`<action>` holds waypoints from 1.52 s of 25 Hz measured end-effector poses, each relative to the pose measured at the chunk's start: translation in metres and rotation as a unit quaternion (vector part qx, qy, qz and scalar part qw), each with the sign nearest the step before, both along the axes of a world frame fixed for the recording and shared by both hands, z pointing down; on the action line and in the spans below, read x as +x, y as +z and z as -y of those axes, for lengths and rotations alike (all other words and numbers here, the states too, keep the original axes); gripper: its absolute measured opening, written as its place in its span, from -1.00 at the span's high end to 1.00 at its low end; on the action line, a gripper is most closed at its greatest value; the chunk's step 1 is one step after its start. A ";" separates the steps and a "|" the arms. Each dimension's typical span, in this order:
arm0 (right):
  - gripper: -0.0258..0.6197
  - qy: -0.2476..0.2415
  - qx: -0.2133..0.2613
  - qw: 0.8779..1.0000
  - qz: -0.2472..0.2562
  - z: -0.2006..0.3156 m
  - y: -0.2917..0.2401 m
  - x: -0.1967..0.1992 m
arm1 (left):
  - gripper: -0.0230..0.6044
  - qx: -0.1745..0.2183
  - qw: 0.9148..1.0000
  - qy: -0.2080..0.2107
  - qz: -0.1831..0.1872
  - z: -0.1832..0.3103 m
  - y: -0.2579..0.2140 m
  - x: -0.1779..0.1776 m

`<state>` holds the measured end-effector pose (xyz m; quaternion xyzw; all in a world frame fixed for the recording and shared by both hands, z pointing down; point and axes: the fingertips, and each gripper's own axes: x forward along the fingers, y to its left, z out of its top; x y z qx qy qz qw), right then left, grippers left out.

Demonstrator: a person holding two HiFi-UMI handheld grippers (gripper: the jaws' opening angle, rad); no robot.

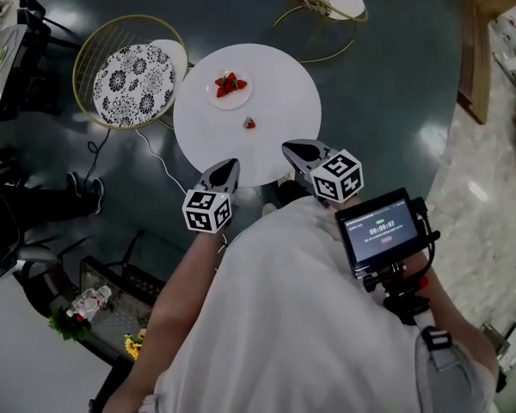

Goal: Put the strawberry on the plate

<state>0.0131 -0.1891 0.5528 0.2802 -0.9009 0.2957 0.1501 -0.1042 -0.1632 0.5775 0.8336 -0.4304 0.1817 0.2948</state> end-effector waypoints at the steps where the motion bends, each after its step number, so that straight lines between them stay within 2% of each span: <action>1: 0.90 -0.002 -0.002 1.000 0.000 0.003 0.002 -0.001 | 0.91 -0.003 1.000 -0.001 0.001 0.002 0.002 0.000; 7: 0.90 -0.015 -0.023 1.000 0.003 0.024 0.022 -0.005 | 0.91 -0.027 1.000 -0.002 0.012 0.017 0.023 0.001; 11: 0.90 -0.027 -0.047 0.999 0.000 0.059 0.065 -0.003 | 0.91 -0.041 0.998 -0.006 0.037 0.058 0.061 0.004; 16: 0.90 -0.033 -0.064 0.997 -0.003 0.064 0.079 0.003 | 0.91 -0.052 0.997 -0.011 0.057 0.071 0.077 0.011; 27: 0.90 -0.031 -0.075 0.997 -0.006 0.068 0.078 0.005 | 0.91 -0.069 0.995 0.016 0.072 0.080 0.084 0.022; 38: 0.90 -0.018 -0.093 0.995 -0.005 0.062 0.079 0.009 | 0.91 -0.078 0.988 0.071 0.110 0.079 0.093 0.037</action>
